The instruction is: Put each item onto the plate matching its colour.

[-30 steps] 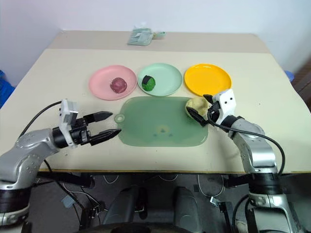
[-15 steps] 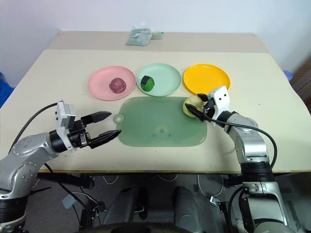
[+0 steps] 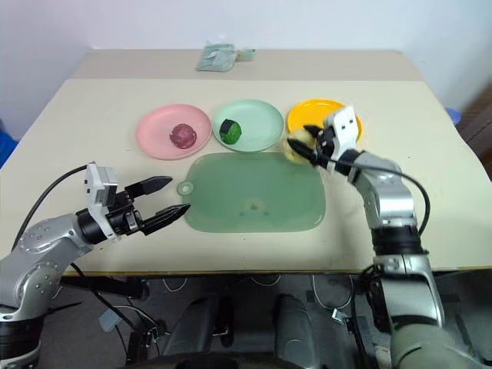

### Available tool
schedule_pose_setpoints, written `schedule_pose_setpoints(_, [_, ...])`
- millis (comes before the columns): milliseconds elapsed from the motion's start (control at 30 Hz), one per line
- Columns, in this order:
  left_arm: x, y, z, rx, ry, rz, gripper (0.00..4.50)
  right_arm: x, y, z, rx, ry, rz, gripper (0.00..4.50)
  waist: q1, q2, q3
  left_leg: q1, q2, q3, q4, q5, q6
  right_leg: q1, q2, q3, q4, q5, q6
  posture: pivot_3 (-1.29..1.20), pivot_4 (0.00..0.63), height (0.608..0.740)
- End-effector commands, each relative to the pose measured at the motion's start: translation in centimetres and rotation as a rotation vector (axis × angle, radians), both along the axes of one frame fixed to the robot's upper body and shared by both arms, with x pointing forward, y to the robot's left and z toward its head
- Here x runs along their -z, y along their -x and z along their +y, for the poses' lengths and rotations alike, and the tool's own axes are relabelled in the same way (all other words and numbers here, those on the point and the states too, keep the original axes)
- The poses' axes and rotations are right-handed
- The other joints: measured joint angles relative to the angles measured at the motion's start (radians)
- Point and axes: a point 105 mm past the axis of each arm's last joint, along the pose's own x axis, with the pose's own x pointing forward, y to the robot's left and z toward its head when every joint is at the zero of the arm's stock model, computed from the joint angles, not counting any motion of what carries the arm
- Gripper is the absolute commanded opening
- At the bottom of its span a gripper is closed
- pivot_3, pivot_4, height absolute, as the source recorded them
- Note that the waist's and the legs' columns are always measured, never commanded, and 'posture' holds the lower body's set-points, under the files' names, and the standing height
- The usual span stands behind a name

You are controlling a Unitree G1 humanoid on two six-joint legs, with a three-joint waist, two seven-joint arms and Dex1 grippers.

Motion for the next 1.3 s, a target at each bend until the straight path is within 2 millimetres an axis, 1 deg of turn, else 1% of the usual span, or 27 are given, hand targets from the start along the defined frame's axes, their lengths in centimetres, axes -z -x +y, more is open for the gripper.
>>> schedule_pose_setpoints(33, [-1.2,0.4,-0.1,-0.016,0.003,-0.070,4.50,-2.3,-2.0,-1.9,0.102,0.006,-0.091,2.36,0.000,0.000,0.000,0.000,0.000,0.000,-0.001,0.000,0.000,0.000,0.000,0.000,0.000,0.000,0.000,0.00,0.150,0.740])
schedule_pose_setpoints(100, [-1.3,0.4,-0.1,-0.030,0.006,-0.076,4.50,-2.6,-3.4,-2.8,0.181,0.008,-0.086,2.36,-0.004,0.000,0.000,0.000,0.000,0.001,-0.003,0.001,-0.002,-0.001,0.000,0.000,-0.001,0.000,0.000,0.00,0.150,0.740])
schedule_pose_setpoints(167, [-1.3,0.6,-0.1,-0.045,0.009,-0.080,4.50,-2.4,-4.4,-3.2,0.236,0.010,-0.067,2.36,-0.006,0.000,0.000,0.000,-0.001,0.002,-0.004,0.003,-0.004,-0.001,0.000,0.001,-0.001,0.000,0.000,0.00,0.150,0.740])
schedule_pose_setpoints(233, [-1.4,0.8,0.1,-0.071,0.007,-0.085,4.50,-1.6,-5.0,-3.3,0.269,0.004,-0.026,2.36,-0.008,0.000,0.000,0.000,-0.001,0.002,-0.005,0.004,-0.006,-0.002,0.000,0.001,-0.001,0.000,0.000,0.00,0.150,0.740])
schedule_pose_setpoints(333, [-1.6,1.0,0.3,-0.098,0.006,-0.090,4.50,-0.5,-5.4,-3.3,0.303,0.009,0.015,2.36,-0.008,0.000,0.000,0.000,0.000,0.003,-0.007,0.004,-0.006,-0.003,0.001,0.001,-0.001,0.001,0.001,0.00,0.150,0.740])
schedule_pose_setpoints(400, [-1.6,1.3,0.4,-0.110,-0.003,-0.091,4.50,0.4,-5.4,-3.3,0.317,0.013,0.042,3.20,-0.008,0.000,0.000,0.000,0.000,0.002,-0.007,0.005,-0.007,-0.003,0.001,0.001,-0.001,0.001,0.001,0.00,0.150,0.740])
schedule_pose_setpoints(433, [-1.6,1.4,0.5,-0.114,-0.006,-0.092,4.50,0.8,-5.4,-3.3,0.320,0.012,0.057,3.45,-0.008,0.000,0.000,0.000,0.000,0.003,-0.007,0.005,-0.007,-0.003,0.001,0.002,-0.001,0.001,0.001,0.00,0.150,0.740])
schedule_pose_setpoints(500, [-1.6,1.7,0.5,-0.119,-0.013,-0.092,4.50,1.3,-5.4,-3.3,0.315,0.009,0.073,4.35,-0.007,0.000,0.000,0.000,0.000,0.003,-0.007,0.005,-0.007,-0.003,0.001,0.002,-0.001,0.000,0.001,0.00,0.150,0.740])
schedule_pose_setpoints(533, [-1.6,1.7,0.6,-0.127,-0.017,-0.093,4.50,1.4,-5.3,-3.5,0.313,0.008,0.074,4.44,-0.007,0.000,0.000,0.000,0.000,0.003,-0.007,0.005,-0.007,-0.003,0.001,0.002,0.000,0.000,0.001,0.00,0.150,0.740])
schedule_pose_setpoints(600, [-1.5,1.6,0.7,-0.137,-0.021,-0.095,4.50,1.1,-5.2,-3.9,0.317,0.009,0.060,4.44,-0.007,0.000,0.000,0.000,0.000,0.002,-0.007,0.005,-0.007,-0.003,0.001,0.002,0.000,0.000,0.001,0.00,0.150,0.740])
schedule_pose_setpoints(700, [-1.3,1.2,0.7,-0.165,-0.033,-0.088,4.50,-0.6,-4.8,-4.9,0.302,-0.029,-0.008,4.44,-0.007,0.000,0.000,0.001,0.000,0.002,-0.007,0.005,-0.007,-0.003,0.001,0.002,0.000,0.000,0.001,0.00,0.150,0.740])
schedule_pose_setpoints(767, [-1.4,1.1,0.5,-0.177,-0.042,-0.099,4.50,-1.7,-4.0,-4.7,0.215,-0.039,-0.055,4.44,-0.005,0.000,0.000,0.001,0.000,0.002,-0.007,0.005,-0.007,-0.003,0.001,0.002,0.000,0.001,0.001,0.00,0.150,0.740])
schedule_pose_setpoints(833, [-1.4,0.6,0.6,-0.204,-0.049,-0.115,4.50,-2.2,-2.8,-4.5,0.107,-0.033,-0.090,4.44,-0.004,0.000,0.000,0.001,0.000,0.002,-0.007,0.005,-0.007,-0.002,0.001,0.002,-0.001,0.001,0.003,0.00,0.150,0.740])
schedule_pose_setpoints(900, [-1.5,-0.1,1.0,-0.242,-0.046,-0.151,4.50,-2.0,-0.6,-4.5,0.013,0.000,-0.111,4.44,0.000,0.000,0.000,0.001,0.000,0.001,-0.007,0.005,-0.007,-0.001,0.001,0.001,-0.001,0.002,0.003,0.00,0.150,0.740])
schedule_pose_setpoints(967, [-1.6,-0.7,1.2,-0.268,-0.042,-0.184,4.50,-1.3,1.7,-4.5,-0.051,0.010,-0.091,4.44,0.008,0.000,-0.001,0.001,0.000,0.001,-0.007,0.005,-0.007,-0.001,0.001,0.001,0.000,0.002,0.004,0.00,0.150,0.740])
schedule_pose_setpoints(1000, [-1.4,-0.8,1.3,-0.263,-0.043,-0.180,4.50,-0.4,3.2,-4.6,-0.066,0.023,-0.063,4.44,0.007,0.000,-0.001,0.001,0.000,0.000,-0.007,0.005,-0.007,0.000,0.001,0.001,-0.001,0.002,0.004,0.00,0.150,0.740])
schedule_pose_setpoints(1067, [-1.3,-0.8,1.2,-0.236,-0.056,-0.187,4.50,1.4,5.8,-4.9,-0.073,0.069,-0.010,4.44,0.010,0.000,-0.001,0.001,0.000,0.001,-0.007,0.005,-0.007,-0.001,0.000,0.001,0.000,0.002,0.004,0.00,0.150,0.740])
schedule_pose_setpoints(1133, [-1.2,-0.7,1.4,-0.227,-0.062,-0.185,4.50,2.7,8.1,-5.6,-0.045,0.081,0.043,4.44,0.009,0.001,-0.001,0.001,0.000,0.001,-0.007,0.004,-0.006,-0.002,0.000,0.001,0.000,0.002,0.003,0.00,0.150,0.740])
schedule_pose_setpoints(1167, [-1.1,-0.7,1.6,-0.229,-0.067,-0.174,4.50,3.2,9.4,-6.0,-0.029,0.085,0.069,4.44,0.009,0.001,-0.001,0.001,0.000,0.001,-0.007,0.002,-0.002,-0.002,0.000,0.001,0.000,0.001,0.001,0.00,0.150,0.740])
schedule_pose_setpoints(1233, [-1.1,-0.6,1.8,-0.216,-0.068,-0.155,4.50,4.0,11.6,-6.7,0.004,0.099,0.113,4.44,0.007,0.002,-0.001,0.001,0.000,0.001,-0.007,0.001,-0.002,-0.002,0.000,0.001,0.000,0.000,0.001,0.00,0.150,0.740])
schedule_pose_setpoints(1300, [-1.1,-0.3,1.8,-0.193,-0.066,-0.149,4.50,4.3,13.0,-7.1,0.027,0.107,0.139,4.44,0.004,0.001,-0.001,0.002,0.001,0.001,-0.007,0.001,-0.002,-0.002,0.000,0.001,0.000,0.000,0.000,0.00,0.150,0.740])
